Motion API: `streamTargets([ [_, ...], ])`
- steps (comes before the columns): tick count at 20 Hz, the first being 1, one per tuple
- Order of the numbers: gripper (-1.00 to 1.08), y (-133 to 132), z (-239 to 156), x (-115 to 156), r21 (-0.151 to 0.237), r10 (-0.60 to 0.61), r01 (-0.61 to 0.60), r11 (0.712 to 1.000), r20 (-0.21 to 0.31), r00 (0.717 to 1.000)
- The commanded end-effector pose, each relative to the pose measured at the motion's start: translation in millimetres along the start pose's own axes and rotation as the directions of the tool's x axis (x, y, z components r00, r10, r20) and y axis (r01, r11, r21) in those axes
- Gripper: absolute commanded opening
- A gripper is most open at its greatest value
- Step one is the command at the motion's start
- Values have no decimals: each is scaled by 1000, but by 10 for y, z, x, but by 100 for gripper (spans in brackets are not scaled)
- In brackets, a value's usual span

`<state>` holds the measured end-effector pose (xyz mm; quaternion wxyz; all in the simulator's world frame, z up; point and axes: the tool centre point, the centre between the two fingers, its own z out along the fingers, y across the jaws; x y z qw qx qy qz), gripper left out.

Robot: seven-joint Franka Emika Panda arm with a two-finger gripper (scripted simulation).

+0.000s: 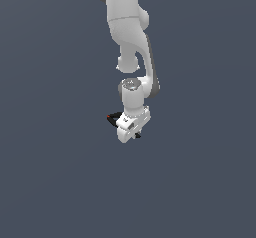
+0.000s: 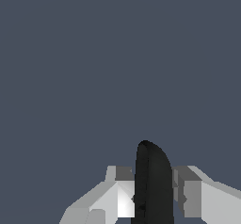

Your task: Pick up the object and move it to a goal position.

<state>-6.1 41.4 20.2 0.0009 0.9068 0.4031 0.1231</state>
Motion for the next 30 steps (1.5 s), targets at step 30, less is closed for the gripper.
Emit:
streamTargets([
  [30,-100,2081,-61,-267,-3,3,-3,1000,-2,1000],
])
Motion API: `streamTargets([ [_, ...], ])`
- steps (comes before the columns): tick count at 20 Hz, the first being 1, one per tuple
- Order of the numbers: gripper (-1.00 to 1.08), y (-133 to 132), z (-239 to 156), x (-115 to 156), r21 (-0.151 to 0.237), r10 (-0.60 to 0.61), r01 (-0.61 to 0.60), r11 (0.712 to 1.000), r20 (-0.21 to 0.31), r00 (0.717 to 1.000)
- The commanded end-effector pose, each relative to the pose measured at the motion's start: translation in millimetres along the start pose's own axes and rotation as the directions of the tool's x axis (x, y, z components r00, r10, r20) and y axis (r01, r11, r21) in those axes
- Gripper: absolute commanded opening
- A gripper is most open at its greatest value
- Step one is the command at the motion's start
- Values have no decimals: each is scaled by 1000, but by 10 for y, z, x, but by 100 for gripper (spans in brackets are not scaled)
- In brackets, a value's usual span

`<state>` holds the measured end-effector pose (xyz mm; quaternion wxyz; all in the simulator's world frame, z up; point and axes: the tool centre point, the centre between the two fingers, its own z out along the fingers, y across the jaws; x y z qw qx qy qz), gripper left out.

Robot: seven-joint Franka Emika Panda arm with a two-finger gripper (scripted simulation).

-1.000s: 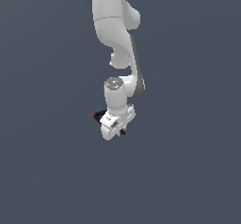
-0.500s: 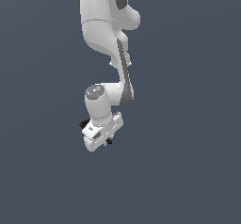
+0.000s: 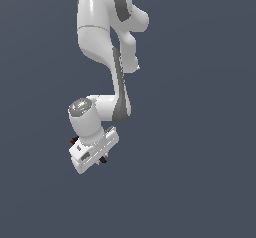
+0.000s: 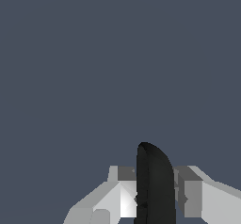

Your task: Pick up the object and move it to a goal position.

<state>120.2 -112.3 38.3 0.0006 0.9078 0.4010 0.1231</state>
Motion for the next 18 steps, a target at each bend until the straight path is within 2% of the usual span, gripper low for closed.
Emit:
streamTargets([
  [1,-100,158,-20,-2,-3,-1,1,1000,-2,1000],
  [9,-100,537,-21,-35,-3,-2,2,1000,-1,1000],
  [18,-100,741,-19,-44,-3,-2,2,1000,-1,1000],
])
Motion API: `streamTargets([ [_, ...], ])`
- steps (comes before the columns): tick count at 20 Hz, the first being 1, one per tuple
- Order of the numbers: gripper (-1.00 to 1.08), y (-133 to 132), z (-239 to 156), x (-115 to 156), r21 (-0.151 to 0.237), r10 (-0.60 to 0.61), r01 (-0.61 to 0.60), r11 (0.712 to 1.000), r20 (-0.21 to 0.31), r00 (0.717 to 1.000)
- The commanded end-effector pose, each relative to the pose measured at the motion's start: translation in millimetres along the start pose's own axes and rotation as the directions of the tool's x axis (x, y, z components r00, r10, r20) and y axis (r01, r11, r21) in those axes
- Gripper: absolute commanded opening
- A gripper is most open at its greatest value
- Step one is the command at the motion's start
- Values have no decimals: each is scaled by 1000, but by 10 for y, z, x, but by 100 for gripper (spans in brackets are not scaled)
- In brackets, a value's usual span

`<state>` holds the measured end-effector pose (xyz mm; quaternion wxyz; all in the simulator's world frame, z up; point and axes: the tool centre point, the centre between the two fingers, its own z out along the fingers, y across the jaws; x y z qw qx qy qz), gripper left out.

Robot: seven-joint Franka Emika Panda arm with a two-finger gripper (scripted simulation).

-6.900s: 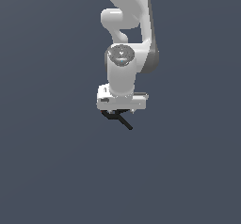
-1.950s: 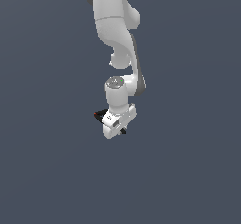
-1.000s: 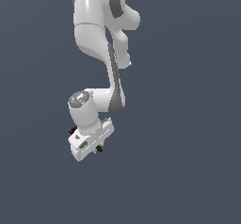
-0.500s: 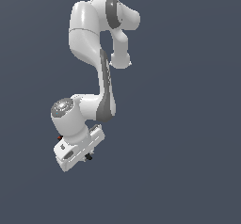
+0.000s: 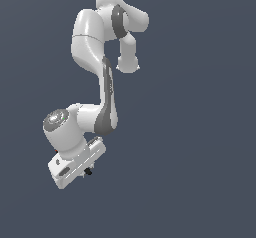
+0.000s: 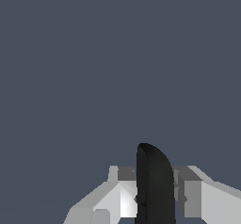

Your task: Pick up the object and move it to a goal position.

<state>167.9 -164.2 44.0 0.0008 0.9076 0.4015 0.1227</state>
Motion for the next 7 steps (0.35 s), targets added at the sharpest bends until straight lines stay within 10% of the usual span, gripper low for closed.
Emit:
streamTargets([
  [1,-100,48,-20,11,-3,-1,1,1000,-2,1000],
  [7,-100,79,-19,10,-3,-1,1,1000,-2,1000],
])
